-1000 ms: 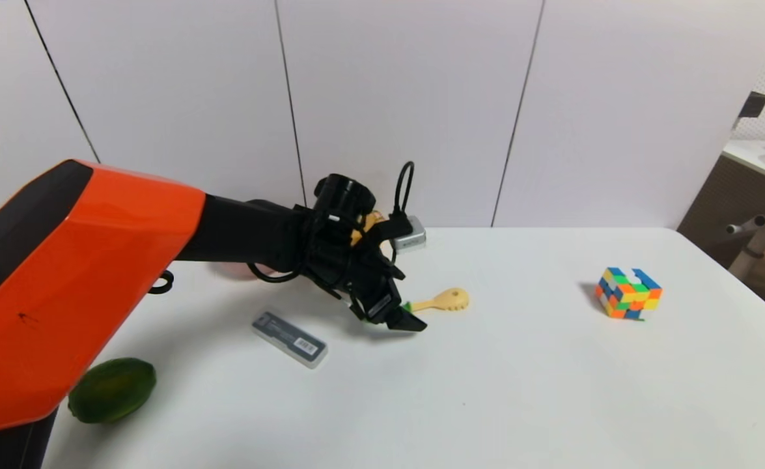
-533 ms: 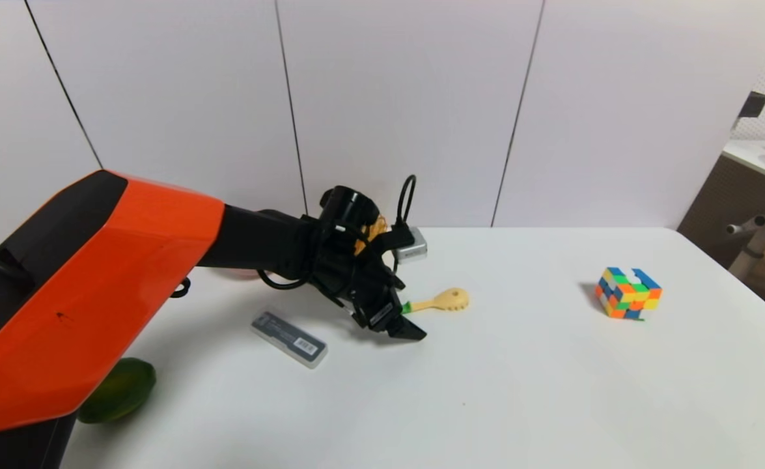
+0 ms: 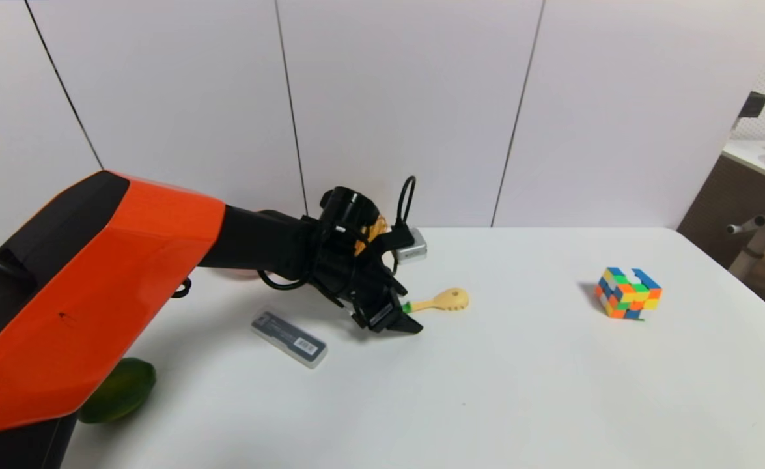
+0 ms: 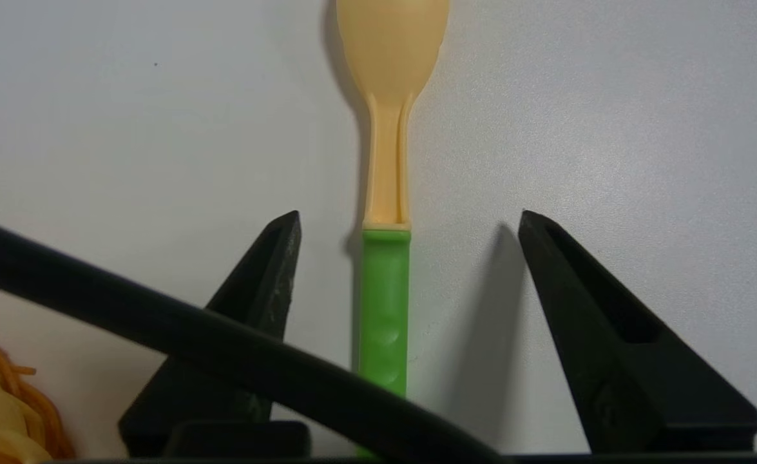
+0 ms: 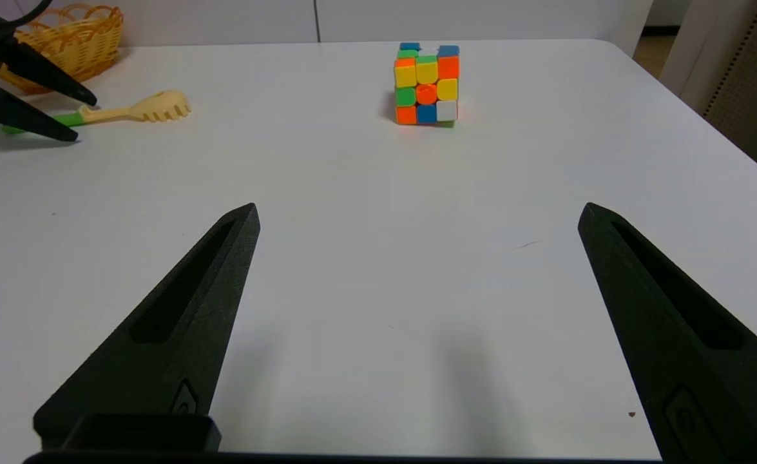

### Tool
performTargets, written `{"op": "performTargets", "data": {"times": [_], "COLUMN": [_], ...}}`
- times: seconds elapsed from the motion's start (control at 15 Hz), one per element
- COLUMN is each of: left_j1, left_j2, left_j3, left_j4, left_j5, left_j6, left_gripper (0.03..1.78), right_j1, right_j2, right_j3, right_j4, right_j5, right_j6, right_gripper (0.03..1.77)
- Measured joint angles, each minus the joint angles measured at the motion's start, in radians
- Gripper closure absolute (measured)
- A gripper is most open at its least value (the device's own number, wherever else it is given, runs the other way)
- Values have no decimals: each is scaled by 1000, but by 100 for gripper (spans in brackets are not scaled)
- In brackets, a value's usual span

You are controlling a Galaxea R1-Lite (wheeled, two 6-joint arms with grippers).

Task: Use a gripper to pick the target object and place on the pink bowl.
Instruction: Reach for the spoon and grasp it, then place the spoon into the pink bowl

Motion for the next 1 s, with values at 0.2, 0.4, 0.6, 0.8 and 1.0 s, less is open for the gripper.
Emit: {"op": "performTargets", "data": {"times": [0.2,0.4,0.6,0.8,1.0], "left_j1": [-1,-1,-1,-1,5], "left_j2": [0,1,2,-11,-64], "left_j3": [0,1,1,1,-4], "left_j4": [0,0,0,0,0], "left_j5": [0,-2,-1,-1,0], "left_j6": [-1,-1,-1,-5,-6], "left_gripper": [96,165,162,162,162], "right_j1": [0,-1,0,0,0], "right_j2": [0,0,0,0,0], "right_j3": [0,0,0,0,0], "right_j4": [0,0,0,0,0], "right_j5": [0,0,0,0,0], "right_j6": [0,0,0,0,0], "right_gripper": [9,9,9,9,9]}}
